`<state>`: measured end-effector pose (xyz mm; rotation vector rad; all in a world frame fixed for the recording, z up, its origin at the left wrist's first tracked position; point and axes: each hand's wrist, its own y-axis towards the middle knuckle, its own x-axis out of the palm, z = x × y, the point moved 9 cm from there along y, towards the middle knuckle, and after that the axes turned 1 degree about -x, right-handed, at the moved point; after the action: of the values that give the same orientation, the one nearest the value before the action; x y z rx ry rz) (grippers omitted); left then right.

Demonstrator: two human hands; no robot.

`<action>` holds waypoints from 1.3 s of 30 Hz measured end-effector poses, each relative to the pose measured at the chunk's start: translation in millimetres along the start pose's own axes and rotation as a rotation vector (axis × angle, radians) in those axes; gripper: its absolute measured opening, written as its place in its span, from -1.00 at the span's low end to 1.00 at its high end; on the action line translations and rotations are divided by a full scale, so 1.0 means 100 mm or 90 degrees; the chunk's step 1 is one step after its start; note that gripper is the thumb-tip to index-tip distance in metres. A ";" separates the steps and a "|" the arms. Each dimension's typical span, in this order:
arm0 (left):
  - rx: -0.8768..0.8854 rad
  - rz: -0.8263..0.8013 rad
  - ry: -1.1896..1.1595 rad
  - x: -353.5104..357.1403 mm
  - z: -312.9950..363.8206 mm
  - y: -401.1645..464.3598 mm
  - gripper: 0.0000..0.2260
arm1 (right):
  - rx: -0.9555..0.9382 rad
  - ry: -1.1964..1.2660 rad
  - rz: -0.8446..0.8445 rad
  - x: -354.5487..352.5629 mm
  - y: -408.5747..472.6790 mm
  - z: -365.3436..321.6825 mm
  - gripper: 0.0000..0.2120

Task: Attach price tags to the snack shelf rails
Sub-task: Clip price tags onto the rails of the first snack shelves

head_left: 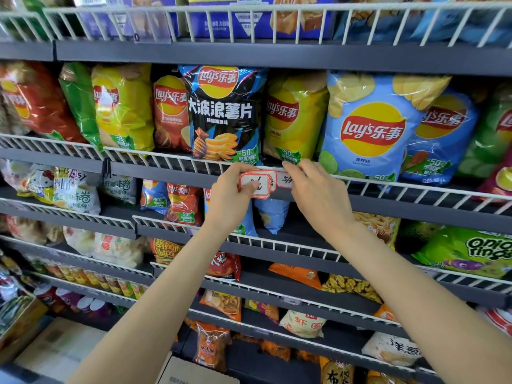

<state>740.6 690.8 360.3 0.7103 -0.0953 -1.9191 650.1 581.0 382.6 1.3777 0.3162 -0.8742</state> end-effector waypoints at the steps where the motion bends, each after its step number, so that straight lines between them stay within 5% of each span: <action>1: -0.005 -0.002 -0.007 0.01 -0.02 0.01 -0.80 | 0.005 0.008 -0.006 0.01 0.01 -0.01 -0.54; 10: -0.023 -0.007 -0.030 0.09 0.06 0.00 -0.84 | 0.055 0.114 -0.113 0.12 0.05 0.06 -0.66; 18: -0.064 0.016 -0.061 0.41 0.40 -0.28 -0.87 | 0.156 0.691 -0.184 -0.01 -0.16 0.49 -0.75; 39: 0.009 0.136 -0.006 1.36 1.41 -1.14 -0.85 | 0.381 0.854 -0.116 -0.69 -1.19 1.85 -0.93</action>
<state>537.7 592.1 374.9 0.6732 -0.1826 -1.7190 469.4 438.3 382.3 2.3917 1.2782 -0.0193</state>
